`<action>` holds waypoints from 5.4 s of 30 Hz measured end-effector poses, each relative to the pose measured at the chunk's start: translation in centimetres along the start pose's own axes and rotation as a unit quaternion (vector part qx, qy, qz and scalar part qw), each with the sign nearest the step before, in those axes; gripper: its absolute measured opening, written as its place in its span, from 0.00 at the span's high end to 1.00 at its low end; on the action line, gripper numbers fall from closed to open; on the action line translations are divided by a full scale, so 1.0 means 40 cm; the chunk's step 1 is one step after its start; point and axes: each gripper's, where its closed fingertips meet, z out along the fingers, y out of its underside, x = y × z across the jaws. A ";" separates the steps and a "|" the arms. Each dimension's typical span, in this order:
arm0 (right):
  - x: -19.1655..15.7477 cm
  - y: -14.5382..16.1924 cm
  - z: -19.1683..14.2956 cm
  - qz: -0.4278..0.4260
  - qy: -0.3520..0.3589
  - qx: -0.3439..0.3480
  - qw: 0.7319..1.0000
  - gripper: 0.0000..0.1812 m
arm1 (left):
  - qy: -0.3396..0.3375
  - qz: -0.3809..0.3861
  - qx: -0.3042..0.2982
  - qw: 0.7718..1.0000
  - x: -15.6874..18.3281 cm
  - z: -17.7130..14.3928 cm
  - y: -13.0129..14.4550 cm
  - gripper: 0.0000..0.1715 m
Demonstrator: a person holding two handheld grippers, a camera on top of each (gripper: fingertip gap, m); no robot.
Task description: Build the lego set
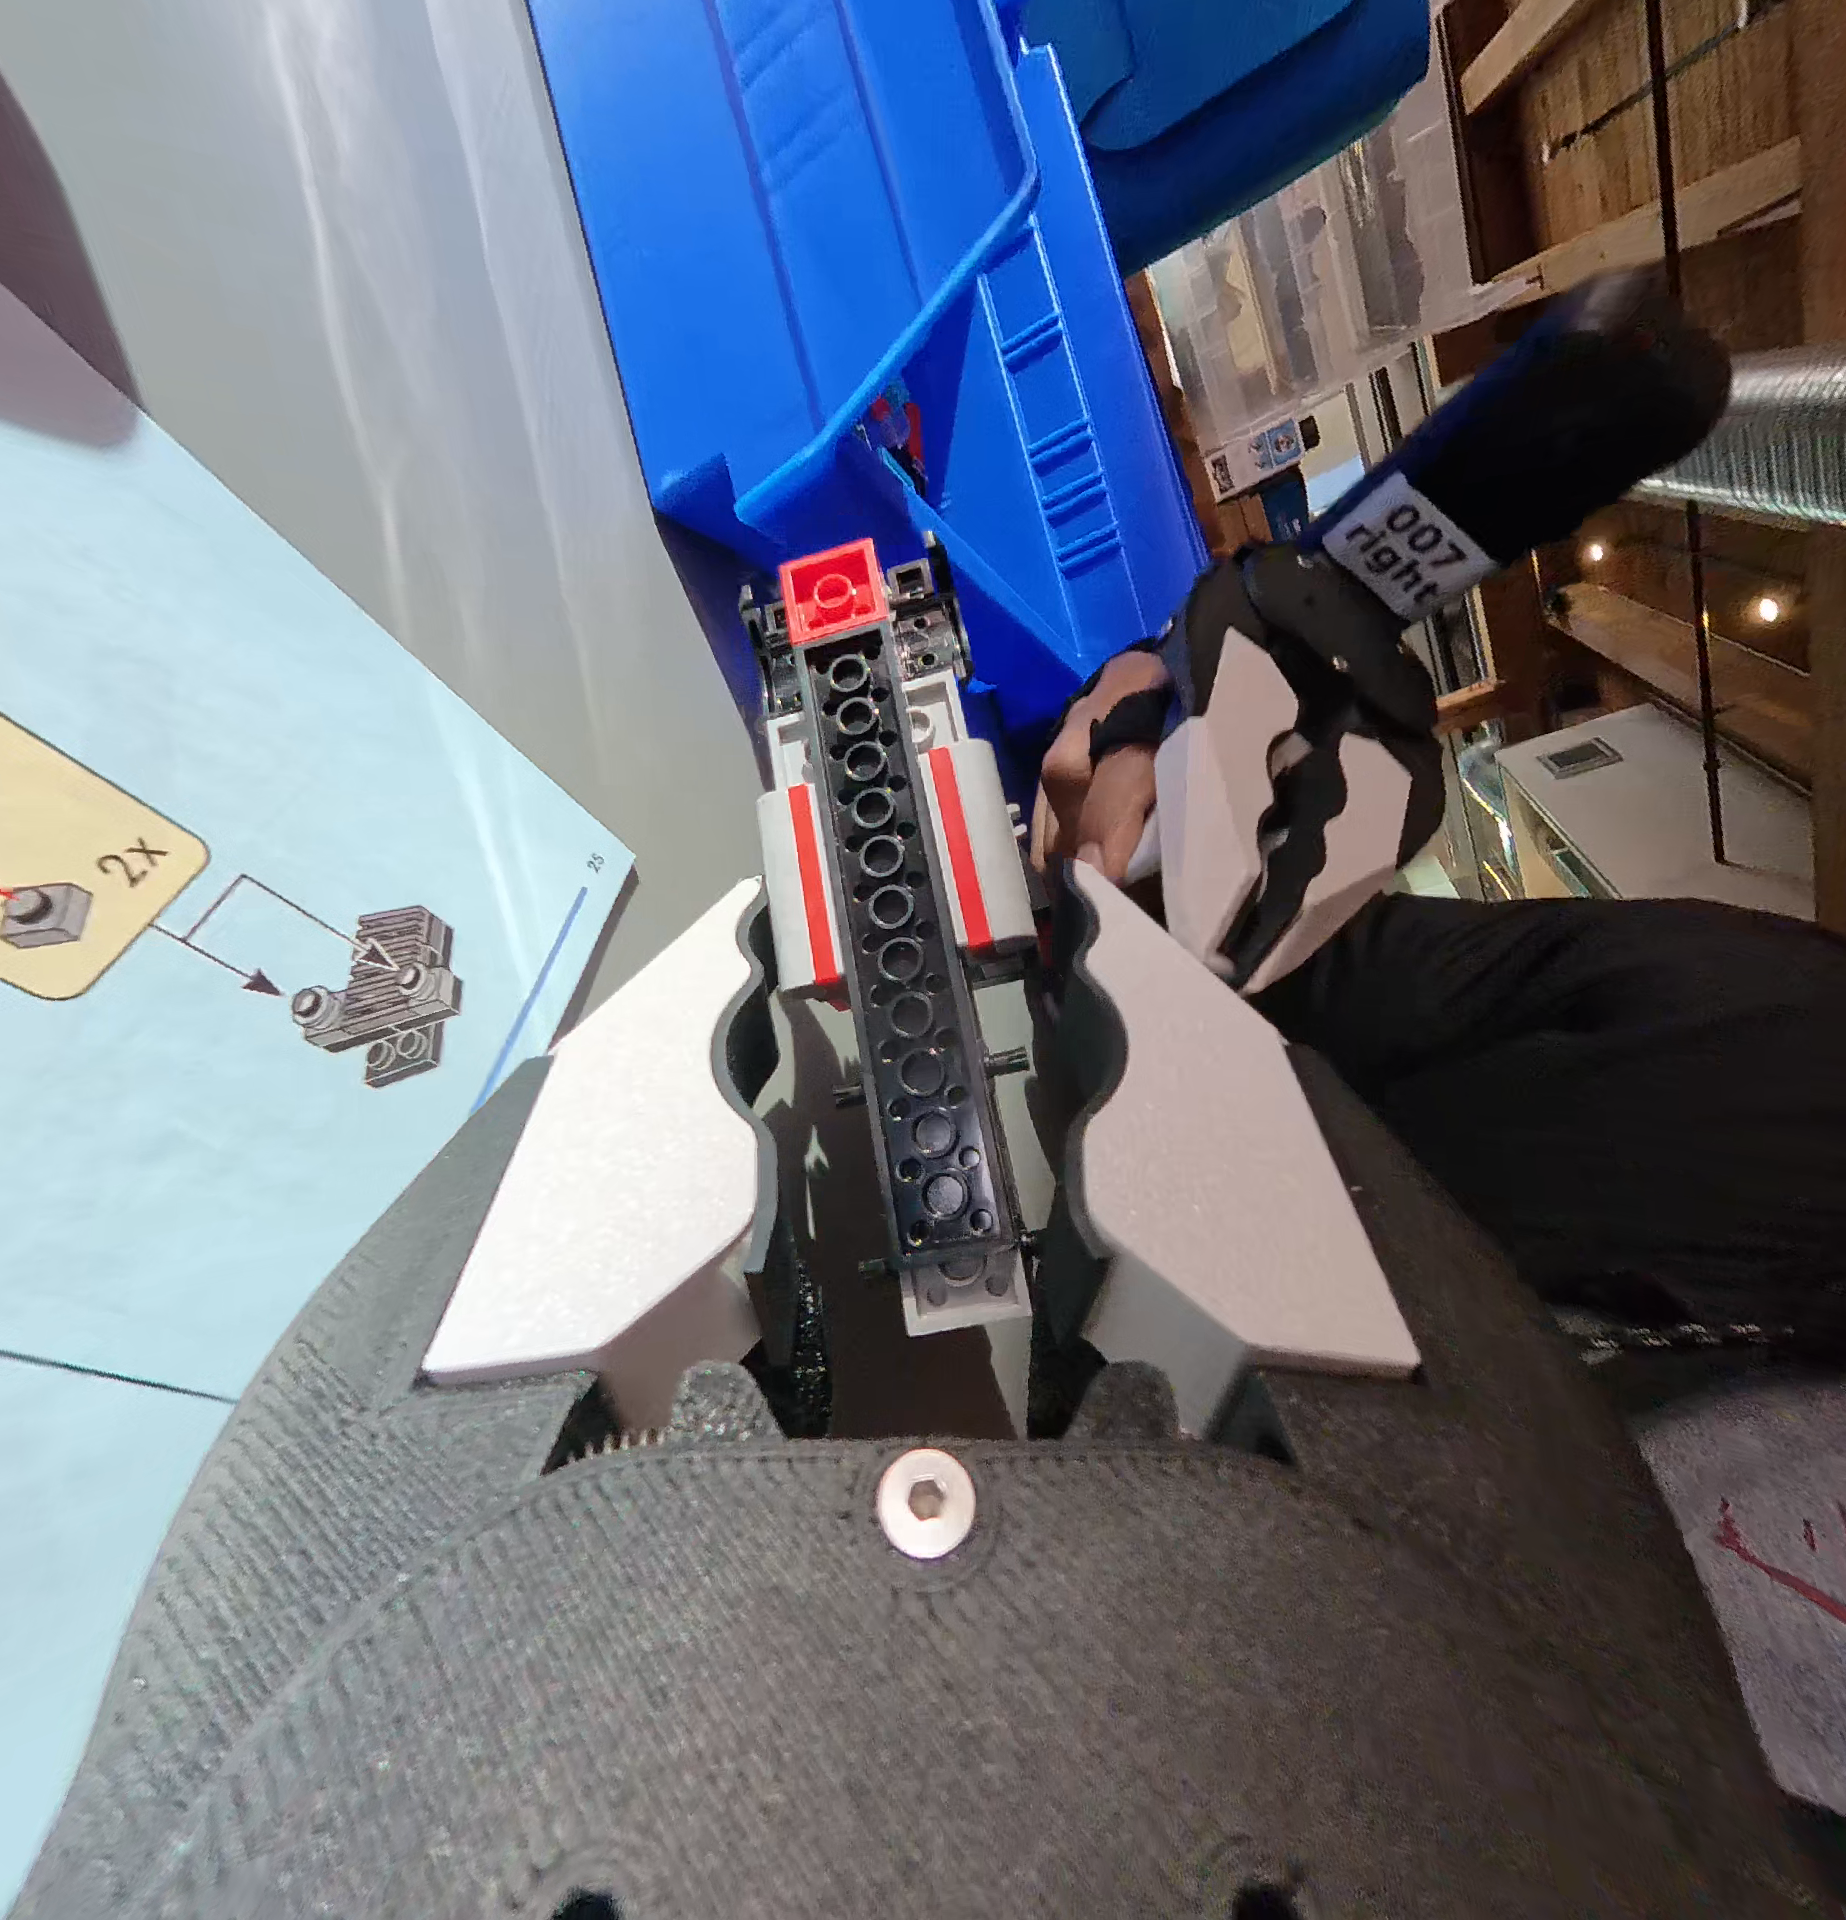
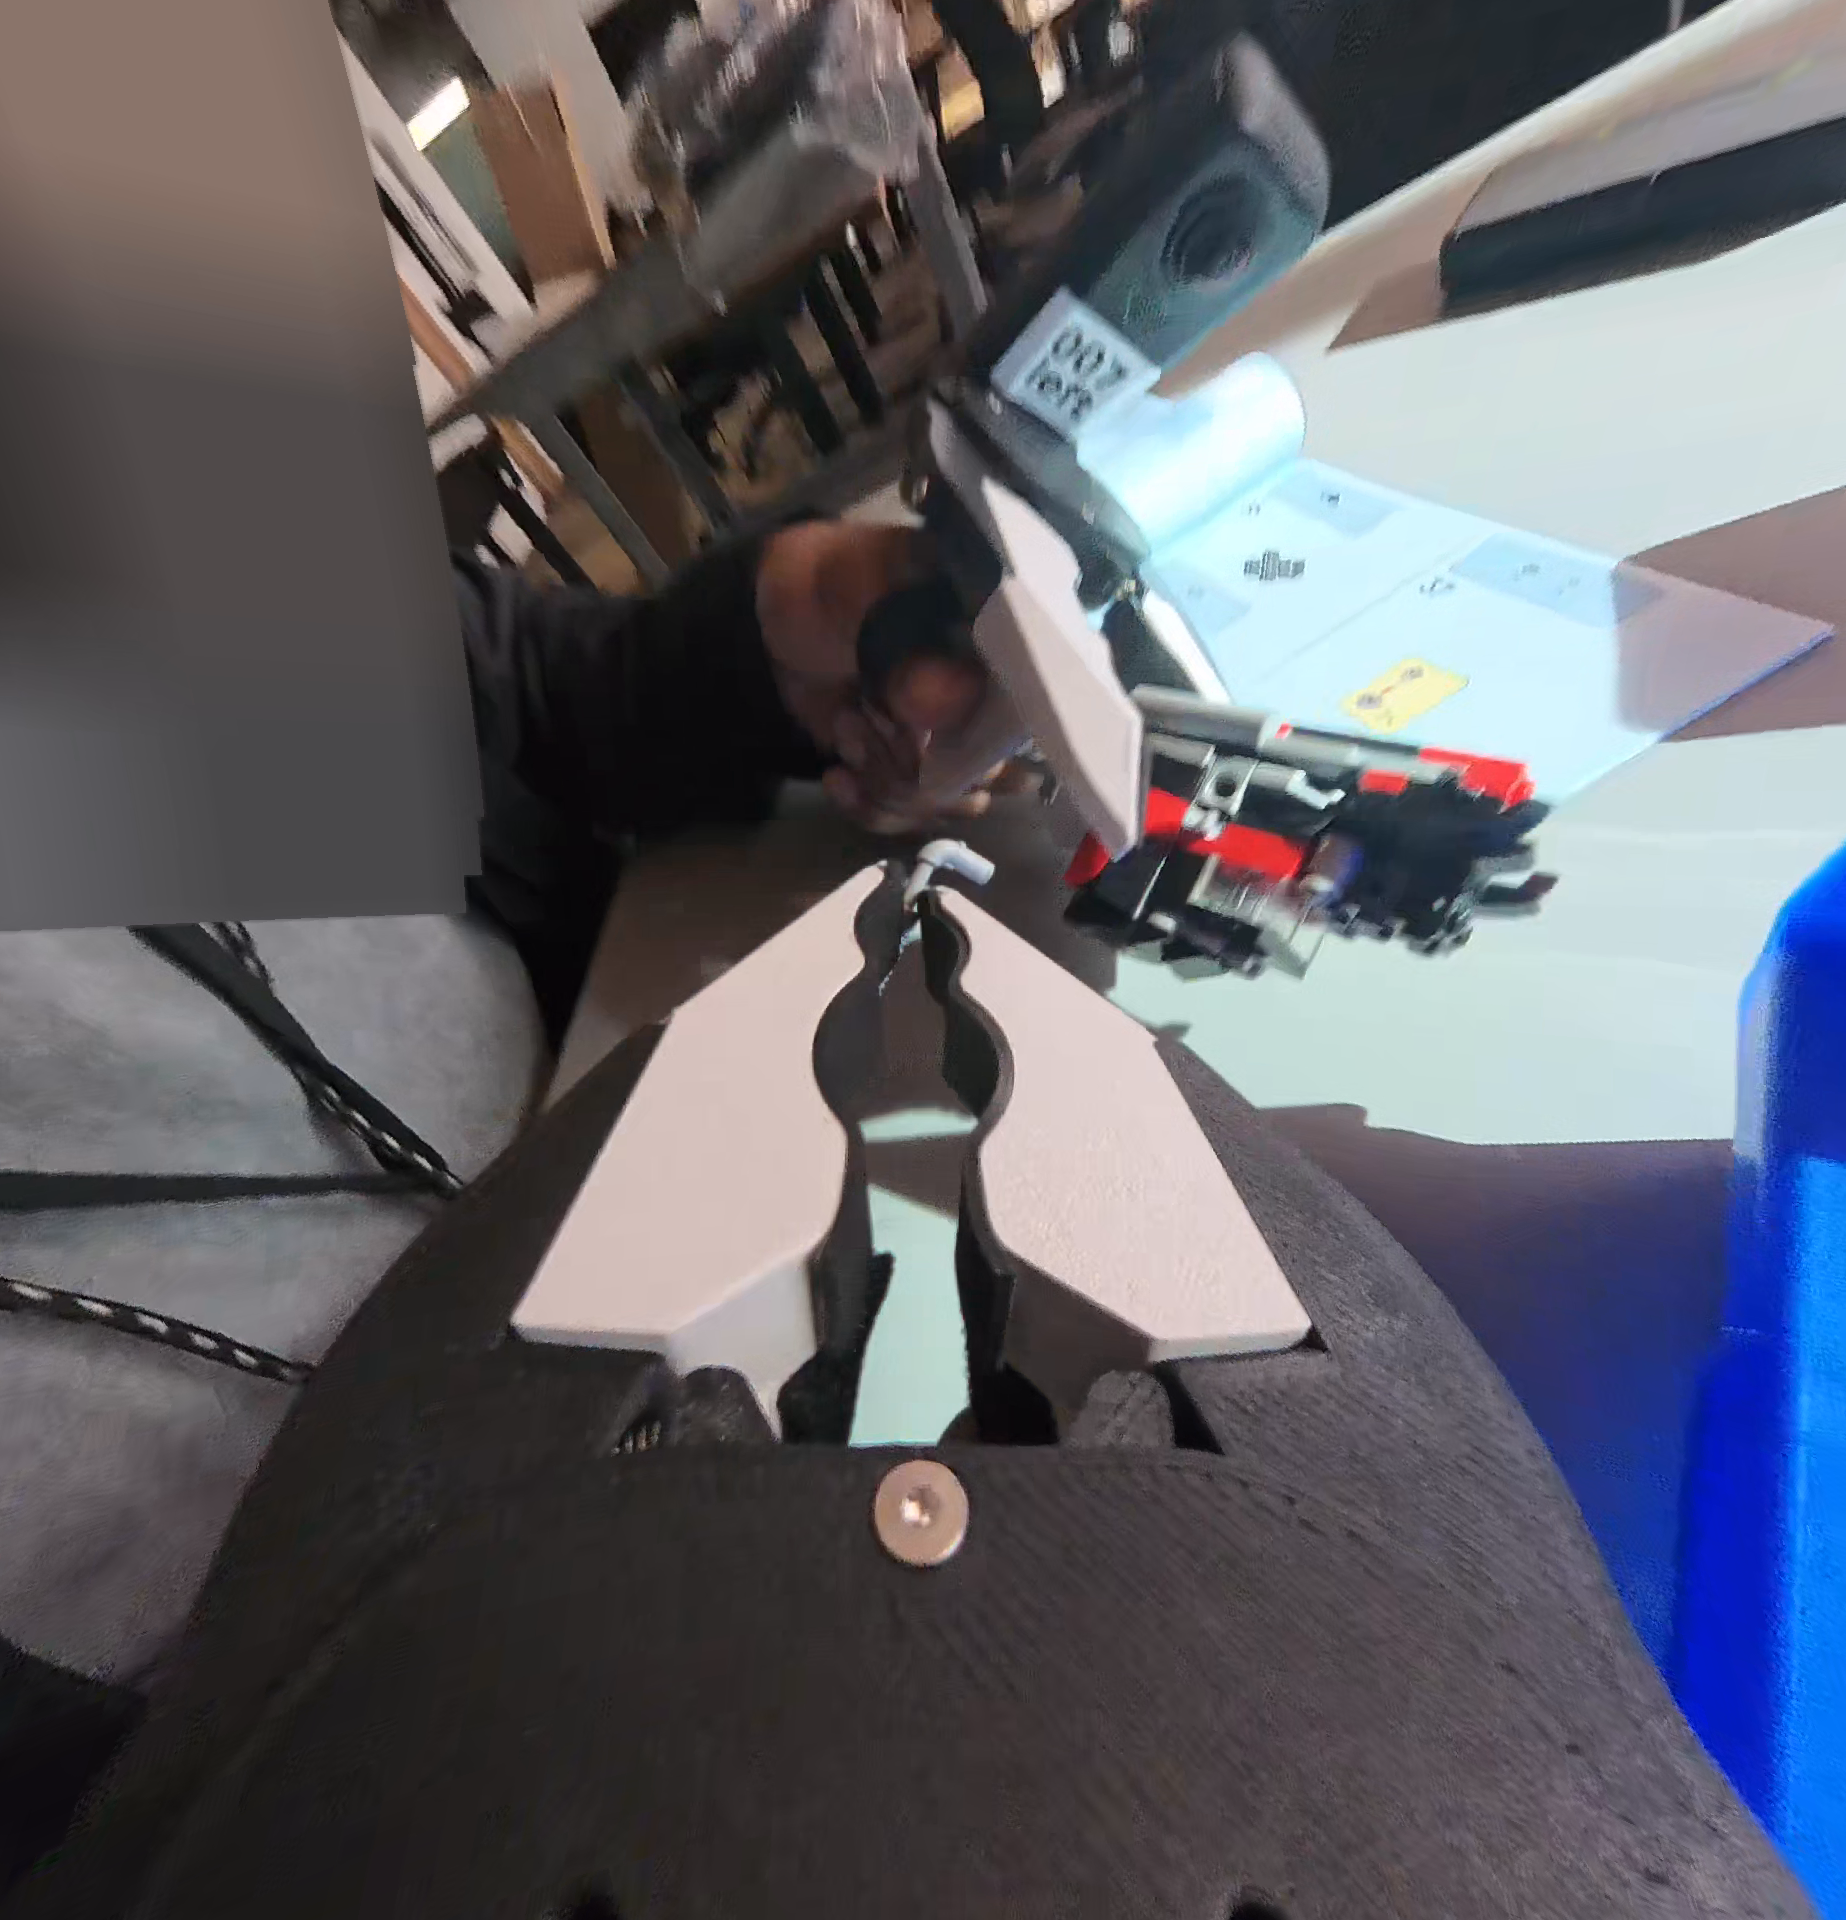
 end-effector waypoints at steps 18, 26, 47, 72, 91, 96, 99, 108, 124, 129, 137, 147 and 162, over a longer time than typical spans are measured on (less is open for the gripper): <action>0.059 0.027 -0.001 0.134 0.013 -0.005 0.991 0.98 | 0.018 0.052 -0.089 0.994 0.027 0.035 0.082 0.69; 0.057 0.027 -0.003 0.162 -0.002 0.000 0.987 0.98 | 0.017 0.058 -0.090 0.994 0.029 0.036 0.084 0.69; 0.090 0.017 -0.012 0.130 0.062 0.017 0.989 0.97 | 0.014 0.037 -0.071 0.997 0.017 0.030 0.065 0.69; 0.120 0.012 0.000 -0.033 0.198 0.009 0.980 0.98 | -0.012 0.036 -0.057 0.998 -0.001 0.029 0.054 0.69; 0.122 0.014 0.006 -0.102 0.242 0.010 0.965 0.97 | -0.018 0.037 -0.059 0.997 -0.005 0.029 0.055 0.69; 0.125 0.013 0.005 -0.114 0.253 0.009 0.961 0.97 | -0.019 0.038 -0.059 0.997 -0.006 0.030 0.055 0.69; 0.125 0.013 0.006 -0.118 0.256 0.008 0.959 0.97 | -0.021 0.038 -0.058 0.997 -0.006 0.030 0.054 0.69; 0.129 0.013 0.010 -0.141 0.277 0.001 0.950 0.98 | -0.040 0.051 -0.052 0.997 -0.013 0.030 0.050 0.69; 0.136 0.018 0.010 -0.206 0.311 -0.036 0.927 0.98 | -0.073 0.078 -0.043 0.993 -0.021 0.030 0.045 0.70; 0.138 0.023 0.011 -0.187 0.310 -0.048 0.931 0.98 | -0.093 0.098 -0.042 0.990 -0.025 0.028 0.044 0.70; 0.138 0.026 0.017 -0.200 0.318 -0.071 0.924 0.98 | -0.113 0.110 -0.038 0.987 -0.031 0.026 0.044 0.70; 0.139 0.032 0.018 -0.188 0.293 -0.089 0.933 0.98 | -0.105 0.100 -0.042 0.988 -0.031 0.028 0.048 0.70; 0.123 0.022 0.012 -0.136 0.231 -0.048 0.962 0.97 | -0.054 0.077 -0.042 0.995 -0.010 0.031 0.048 0.70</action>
